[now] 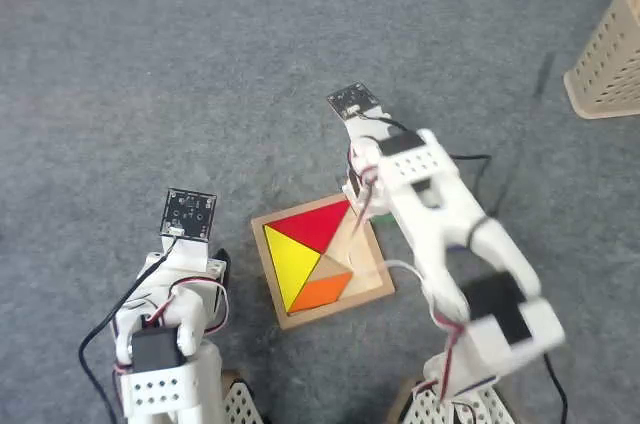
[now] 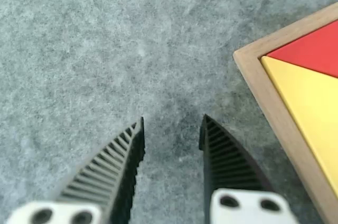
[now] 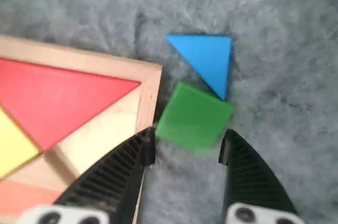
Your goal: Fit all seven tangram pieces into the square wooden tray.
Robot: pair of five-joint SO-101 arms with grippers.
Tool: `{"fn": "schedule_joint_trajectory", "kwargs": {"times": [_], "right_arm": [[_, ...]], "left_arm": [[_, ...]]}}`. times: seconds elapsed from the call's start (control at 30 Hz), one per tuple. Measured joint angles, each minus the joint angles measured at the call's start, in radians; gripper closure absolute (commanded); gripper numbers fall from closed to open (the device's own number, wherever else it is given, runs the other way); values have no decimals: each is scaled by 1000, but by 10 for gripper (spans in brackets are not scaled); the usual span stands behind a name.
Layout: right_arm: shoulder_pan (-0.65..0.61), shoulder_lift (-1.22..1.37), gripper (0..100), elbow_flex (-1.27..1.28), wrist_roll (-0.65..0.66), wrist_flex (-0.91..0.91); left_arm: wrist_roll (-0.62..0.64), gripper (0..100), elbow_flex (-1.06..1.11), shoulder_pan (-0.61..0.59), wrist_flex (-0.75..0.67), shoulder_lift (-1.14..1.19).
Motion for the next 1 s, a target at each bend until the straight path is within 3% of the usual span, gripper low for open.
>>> {"fn": "schedule_joint_trajectory", "kwargs": {"times": [0.13,1.0], "right_arm": [[5,115,786,-75,-32,15],[83,245,814,-176,-81,68]], "left_arm": [[0,832,0,0,0,0],[0,832,0,0,0,0]]}}
